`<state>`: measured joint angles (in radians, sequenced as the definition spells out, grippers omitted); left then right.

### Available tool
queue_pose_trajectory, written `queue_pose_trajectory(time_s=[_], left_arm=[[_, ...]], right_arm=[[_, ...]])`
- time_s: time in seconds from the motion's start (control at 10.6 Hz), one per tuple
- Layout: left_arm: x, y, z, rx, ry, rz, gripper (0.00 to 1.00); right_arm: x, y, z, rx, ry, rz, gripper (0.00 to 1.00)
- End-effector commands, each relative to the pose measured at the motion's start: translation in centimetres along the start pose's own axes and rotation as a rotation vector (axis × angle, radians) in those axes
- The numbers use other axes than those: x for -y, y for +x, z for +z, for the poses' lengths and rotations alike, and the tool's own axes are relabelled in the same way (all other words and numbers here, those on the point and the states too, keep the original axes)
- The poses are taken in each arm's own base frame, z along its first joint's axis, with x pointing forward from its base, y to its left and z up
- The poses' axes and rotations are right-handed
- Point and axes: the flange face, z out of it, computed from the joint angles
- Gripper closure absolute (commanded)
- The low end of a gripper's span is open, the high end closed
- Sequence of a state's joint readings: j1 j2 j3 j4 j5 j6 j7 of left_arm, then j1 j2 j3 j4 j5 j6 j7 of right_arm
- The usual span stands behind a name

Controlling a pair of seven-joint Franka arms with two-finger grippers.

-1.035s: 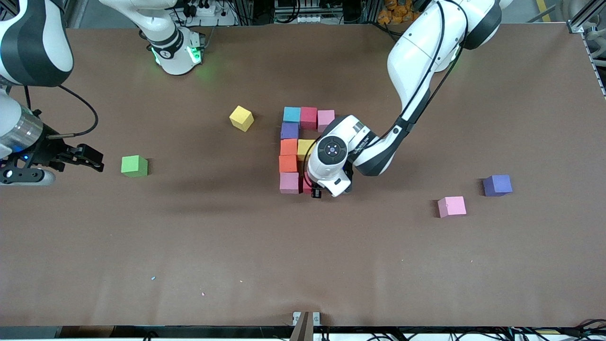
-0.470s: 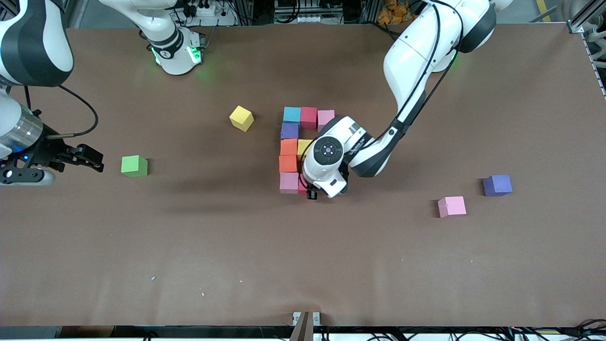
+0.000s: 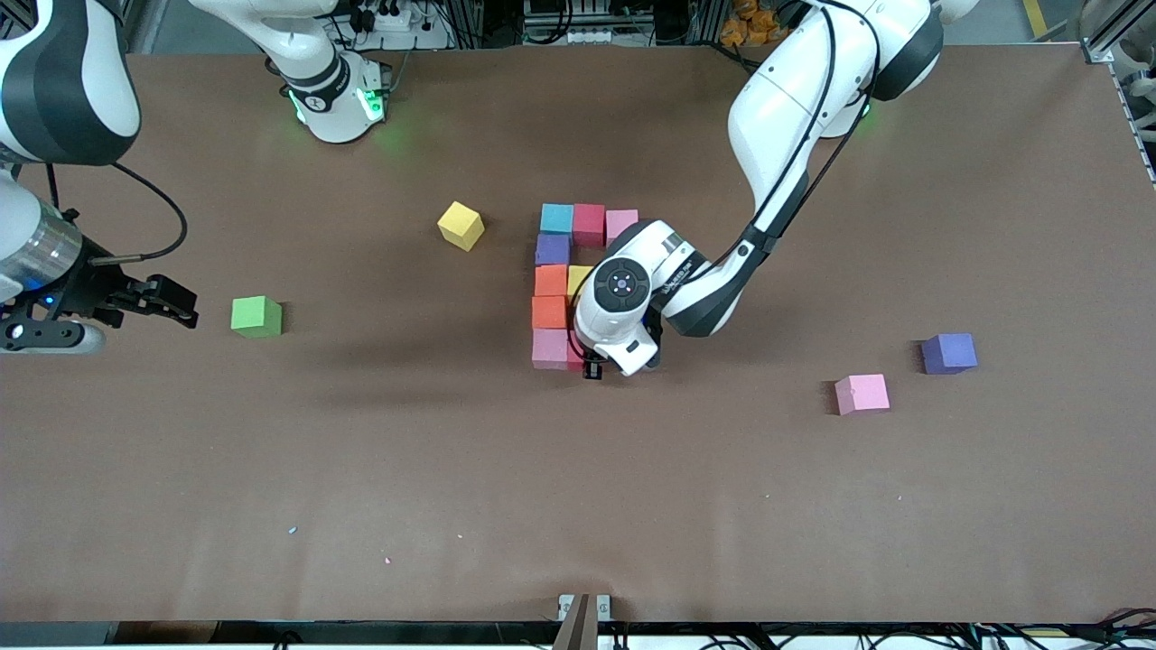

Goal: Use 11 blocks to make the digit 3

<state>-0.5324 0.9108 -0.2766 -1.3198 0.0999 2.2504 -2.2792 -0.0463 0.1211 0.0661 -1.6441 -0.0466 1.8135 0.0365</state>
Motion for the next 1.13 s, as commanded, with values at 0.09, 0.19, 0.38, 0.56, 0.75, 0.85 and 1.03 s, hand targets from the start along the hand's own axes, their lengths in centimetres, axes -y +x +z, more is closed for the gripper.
queue_pose_trajectory(time_s=[0.09, 0.19, 0.38, 0.56, 0.75, 0.85, 1.03], left_arm=[[-0.1, -0.2, 1.5, 0.009, 0.008, -0.021, 0.97], [-0.1, -0.2, 1.7, 0.008, 0.009, -0.022, 0.9], [-0.2, -0.1, 1.4, 0.01, 0.007, -0.024, 0.75], [-0.1, -0.2, 1.3, 0.006, 0.002, -0.005, 0.01], [0.2, -0.7, 0.8, 0.005, -0.002, 0.012, 0.0], [0.2, -0.8, 0.3, 0.004, -0.004, 0.015, 0.0], [-0.1, -1.0, -2.1, 0.01, -0.021, 0.02, 0.0]], right_arm=[[0.0, -0.1, -0.1, -0.003, -0.019, -0.008, 0.0], [0.0, -0.1, -0.1, -0.003, -0.019, -0.02, 0.0], [-0.2, 0.0, -0.1, -0.006, -0.019, -0.026, 0.0], [-0.2, 0.0, -0.1, -0.006, -0.019, -0.026, 0.0], [-0.2, 0.0, -0.1, -0.006, -0.019, -0.025, 0.0], [-0.2, 0.0, -0.1, -0.006, -0.019, -0.025, 0.0], [-0.2, 0.0, -0.1, -0.006, -0.019, -0.025, 0.0]])
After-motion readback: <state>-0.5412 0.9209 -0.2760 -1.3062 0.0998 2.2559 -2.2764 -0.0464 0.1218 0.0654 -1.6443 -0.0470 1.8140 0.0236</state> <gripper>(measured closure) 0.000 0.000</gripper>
